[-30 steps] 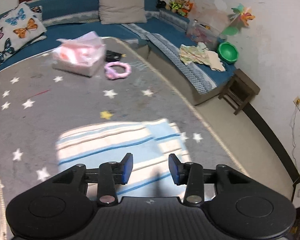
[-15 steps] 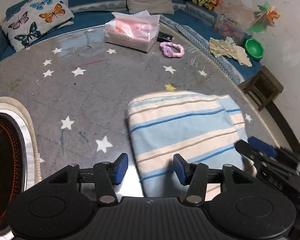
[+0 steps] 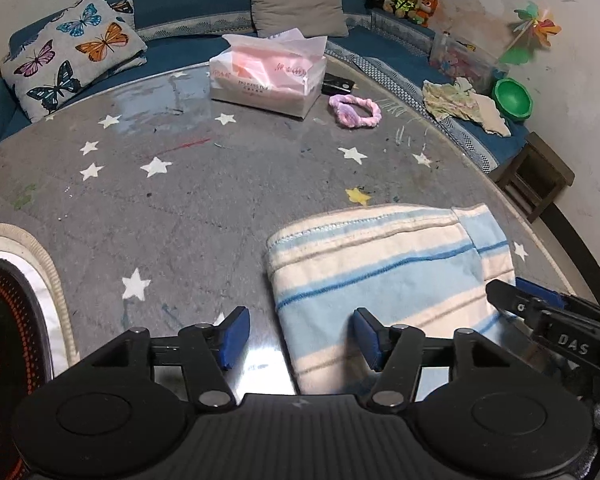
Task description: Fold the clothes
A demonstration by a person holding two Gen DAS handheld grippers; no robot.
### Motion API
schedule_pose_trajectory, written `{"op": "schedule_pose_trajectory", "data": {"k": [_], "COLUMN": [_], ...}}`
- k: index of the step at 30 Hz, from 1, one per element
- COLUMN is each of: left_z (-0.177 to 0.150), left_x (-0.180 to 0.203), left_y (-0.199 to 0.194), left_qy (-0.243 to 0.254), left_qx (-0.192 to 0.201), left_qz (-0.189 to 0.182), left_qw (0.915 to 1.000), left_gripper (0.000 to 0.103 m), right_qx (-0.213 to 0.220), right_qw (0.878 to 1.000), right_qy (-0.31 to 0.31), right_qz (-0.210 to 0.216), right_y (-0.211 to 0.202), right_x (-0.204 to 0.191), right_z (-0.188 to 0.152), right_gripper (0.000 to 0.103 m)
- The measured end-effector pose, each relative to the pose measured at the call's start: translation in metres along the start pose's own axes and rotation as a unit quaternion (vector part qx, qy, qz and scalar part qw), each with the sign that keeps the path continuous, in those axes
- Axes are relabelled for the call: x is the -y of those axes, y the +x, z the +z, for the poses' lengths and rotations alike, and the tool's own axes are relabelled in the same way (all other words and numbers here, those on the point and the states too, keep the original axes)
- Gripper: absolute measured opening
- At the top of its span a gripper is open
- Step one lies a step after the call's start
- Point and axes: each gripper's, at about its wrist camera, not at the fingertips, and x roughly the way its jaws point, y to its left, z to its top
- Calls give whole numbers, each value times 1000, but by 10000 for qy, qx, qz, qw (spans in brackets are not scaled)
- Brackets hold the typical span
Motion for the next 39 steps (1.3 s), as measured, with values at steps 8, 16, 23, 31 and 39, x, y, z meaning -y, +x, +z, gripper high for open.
{"op": "schedule_pose_trajectory", "data": {"k": [8,16,23,31,39], "left_z": [-8,-36,-64,-50,-27], "left_x": [-11,-29,-45,-46,-23], "left_y": [1,-21,-48,-67,-41], "left_qy": [8,180,353,381,549], "left_qx": [-93,-151,-157,259,309], "left_qz": [-227,-231,-195,-148,-210], "left_qw": [9997,9995,9991,9988,9978], "left_gripper": [36,35,36,51,51], "right_qx": [46,127,-1,219,-34], "right_qw": [9997,9994,9973,9931,9895], "right_qy": [148,60,-601,-1089,-1383], "right_qz": [166,307,423,370,418], "right_y": [-5,-25,-43,-59,-26], "right_x": [-4,-26,-61,-84,-100], "right_z": [-12,-42,-60,-40,-22], "right_gripper": [26,26,26,27,27]}}
